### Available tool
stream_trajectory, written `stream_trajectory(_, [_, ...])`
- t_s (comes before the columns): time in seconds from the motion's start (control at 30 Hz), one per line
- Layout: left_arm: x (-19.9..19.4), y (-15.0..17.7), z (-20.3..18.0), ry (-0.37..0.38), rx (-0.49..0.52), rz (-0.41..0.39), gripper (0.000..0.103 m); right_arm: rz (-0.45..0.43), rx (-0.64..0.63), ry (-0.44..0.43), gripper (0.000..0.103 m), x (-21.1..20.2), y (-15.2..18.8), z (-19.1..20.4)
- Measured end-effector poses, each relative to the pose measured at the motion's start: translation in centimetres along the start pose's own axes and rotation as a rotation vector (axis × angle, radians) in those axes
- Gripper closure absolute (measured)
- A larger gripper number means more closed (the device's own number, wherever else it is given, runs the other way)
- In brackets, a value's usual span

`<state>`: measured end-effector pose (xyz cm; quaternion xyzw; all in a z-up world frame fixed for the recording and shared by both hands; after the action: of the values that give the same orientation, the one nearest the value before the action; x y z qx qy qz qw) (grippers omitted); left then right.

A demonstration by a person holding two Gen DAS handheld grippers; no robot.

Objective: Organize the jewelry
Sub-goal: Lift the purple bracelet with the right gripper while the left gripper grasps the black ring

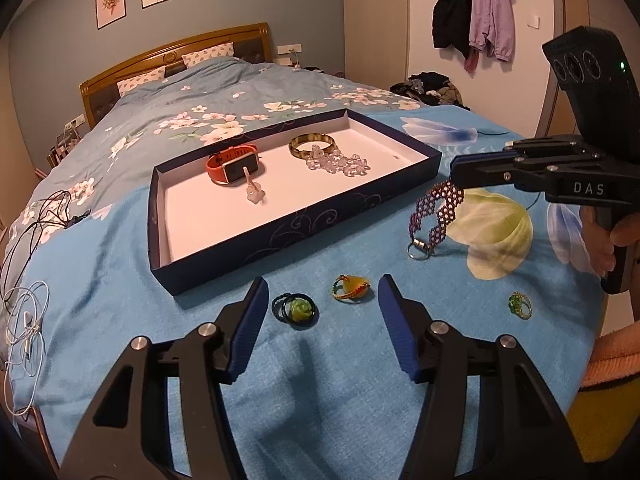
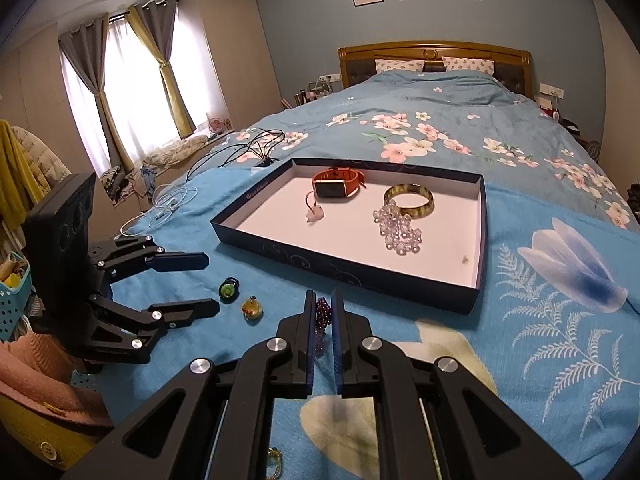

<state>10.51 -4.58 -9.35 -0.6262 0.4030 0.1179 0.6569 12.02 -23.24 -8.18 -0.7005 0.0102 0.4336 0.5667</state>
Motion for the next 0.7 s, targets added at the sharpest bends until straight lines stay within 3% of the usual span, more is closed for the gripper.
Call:
stream_trajectory(0.43, [2.1,-0.1,2.3,-0.027,-0.081,0.093,0.055,-0.031,-0.003,-0.019,0.097,-0.6,-0.4,0.4])
stream_trajectory(0.67, [3.3,0.1,1.7,-0.027,-0.044,0.138,0.06,-0.021,0.005,-0.035,0.097,0.0,-0.2,0.4])
stream_trajectory(0.7, [3.5,0.1,1.7,-0.022,-0.043,0.148,0.066,-0.02,0.004,-0.035,0.097,0.1,-0.2,0.4])
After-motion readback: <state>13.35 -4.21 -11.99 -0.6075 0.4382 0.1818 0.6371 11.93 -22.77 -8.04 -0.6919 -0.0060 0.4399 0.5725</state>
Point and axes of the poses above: each gripper's, at about its wrist camera, not at the fingertips, and x roughly the way its jaws point, z to its left, y to its underside, the point moved 2 cm from there along x, roughly the way its jaws point, and after that the axes turned 12 degrees about -x, right-handed, at the moved point
